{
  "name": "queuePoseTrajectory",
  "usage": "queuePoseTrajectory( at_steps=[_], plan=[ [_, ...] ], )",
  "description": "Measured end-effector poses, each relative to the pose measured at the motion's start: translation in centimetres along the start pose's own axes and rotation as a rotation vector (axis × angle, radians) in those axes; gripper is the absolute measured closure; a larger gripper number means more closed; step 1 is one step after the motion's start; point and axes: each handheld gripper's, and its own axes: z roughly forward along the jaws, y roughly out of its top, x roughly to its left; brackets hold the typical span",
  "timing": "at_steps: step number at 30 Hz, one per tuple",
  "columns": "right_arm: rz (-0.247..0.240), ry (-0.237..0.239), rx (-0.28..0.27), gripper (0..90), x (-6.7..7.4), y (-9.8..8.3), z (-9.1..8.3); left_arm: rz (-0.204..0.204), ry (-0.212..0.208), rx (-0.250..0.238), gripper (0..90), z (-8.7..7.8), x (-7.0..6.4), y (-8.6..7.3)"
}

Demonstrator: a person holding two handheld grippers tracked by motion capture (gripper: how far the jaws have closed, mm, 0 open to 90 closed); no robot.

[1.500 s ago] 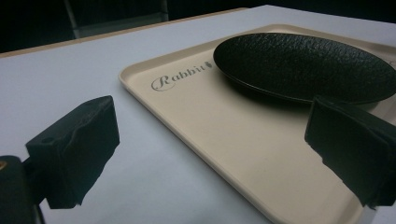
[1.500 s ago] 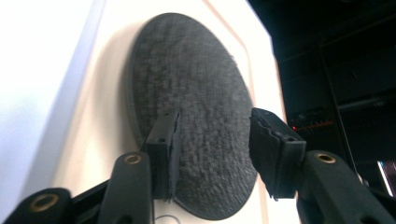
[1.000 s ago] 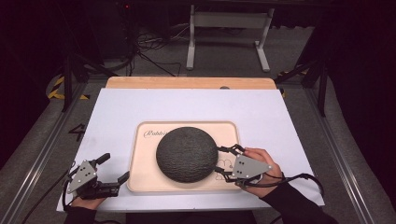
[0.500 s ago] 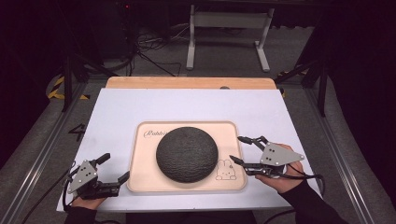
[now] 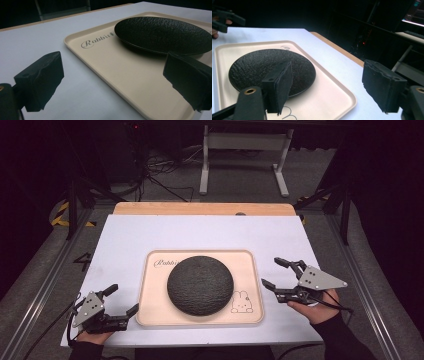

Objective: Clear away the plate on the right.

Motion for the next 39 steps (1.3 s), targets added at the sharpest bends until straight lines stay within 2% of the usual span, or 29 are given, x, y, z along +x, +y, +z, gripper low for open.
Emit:
queuePoseTrajectory(
  at_steps=[5,7,11,17,23,28,30,33,37,38,39],
  plan=[
    [0.027,-0.031,0.003,24.0,-0.8,-0.7,-0.9,0.0,-0.001,0.0,4.0,0.0,0.0,0.0],
    [0.019,-0.044,0.013,23.4,-1.1,-0.9,-1.1,-0.001,0.0,-0.001,4.0,0.0,0.0,0.0],
    [0.063,-0.053,0.026,23.1,-1.6,-1.6,-1.5,-0.002,0.0,-0.002,4.0,0.0,0.0,0.0],
    [0.121,-0.077,0.053,21.2,-2.4,-3.6,-1.9,-0.001,0.001,-0.002,4.0,0.0,0.0,0.0],
    [0.154,-0.087,0.054,18.1,-2.9,-5.6,-2.1,-0.002,0.0,-0.001,4.0,0.0,0.0,0.0],
    [0.174,-0.096,0.049,17.0,-2.9,-6.5,-2.3,0.0,0.002,-0.002,4.0,0.0,0.0,0.0],
    [0.194,-0.082,0.025,16.6,-2.8,-7.1,-2.4,0.001,0.003,-0.003,4.0,0.0,0.0,0.0],
    [0.209,-0.081,0.02,16.6,-2.8,-7.7,-2.6,0.001,0.003,-0.004,4.0,0.0,0.0,0.0],
    [0.263,-0.079,0.015,16.5,-2.9,-8.4,-2.9,0.001,0.004,-0.004,4.0,0.0,0.0,0.0],
    [0.304,-0.069,0.004,16.6,-3.0,-8.6,-2.9,-0.003,0.005,-0.003,4.0,0.0,0.0,0.0],
    [0.324,-0.066,-0.004,16.5,-3.0,-8.7,-2.9,-0.001,0.004,-0.003,4.0,0.0,0.0,0.0]
  ],
)
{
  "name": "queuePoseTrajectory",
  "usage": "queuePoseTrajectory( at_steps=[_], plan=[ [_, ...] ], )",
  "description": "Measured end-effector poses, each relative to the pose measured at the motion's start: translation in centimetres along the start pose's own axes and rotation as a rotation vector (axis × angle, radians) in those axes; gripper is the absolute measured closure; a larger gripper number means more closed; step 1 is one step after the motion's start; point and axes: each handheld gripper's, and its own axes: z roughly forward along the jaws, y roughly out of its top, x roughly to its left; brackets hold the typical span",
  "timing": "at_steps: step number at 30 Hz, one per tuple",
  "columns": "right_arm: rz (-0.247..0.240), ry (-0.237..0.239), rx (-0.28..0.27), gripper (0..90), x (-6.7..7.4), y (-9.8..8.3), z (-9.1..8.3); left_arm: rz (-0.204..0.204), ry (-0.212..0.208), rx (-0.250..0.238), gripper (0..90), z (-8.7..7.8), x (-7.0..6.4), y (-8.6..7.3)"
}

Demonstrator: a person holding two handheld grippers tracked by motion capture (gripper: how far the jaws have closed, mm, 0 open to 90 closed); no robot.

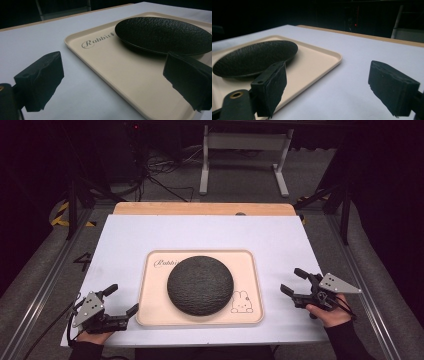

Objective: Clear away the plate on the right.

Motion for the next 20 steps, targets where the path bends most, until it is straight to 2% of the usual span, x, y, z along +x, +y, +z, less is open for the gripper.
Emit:
queuePoseTrajectory(
  at_steps=[1,5,8,12,20],
  plan=[
    [0.014,-0.001,-0.009,16.4,-0.1,-0.1,0.0,-0.002,0.001,-0.001,4.0,0.0,0.0,0.0],
    [0.007,-0.005,0.001,15.1,-0.1,-0.7,0.1,-0.002,-0.001,-0.001,4.0,0.0,0.0,0.0],
    [-0.012,-0.004,0.022,13.0,0.0,-1.1,0.3,-0.001,0.0,-0.001,4.0,0.0,0.0,0.0],
    [-0.026,-0.002,0.022,10.8,0.1,-1.2,0.3,-0.001,-0.002,-0.001,4.0,0.0,0.0,0.0],
    [-0.035,0.035,0.035,5.6,0.0,-1.1,0.4,-0.001,-0.004,0.0,4.0,0.0,-0.1,0.0]
  ],
)
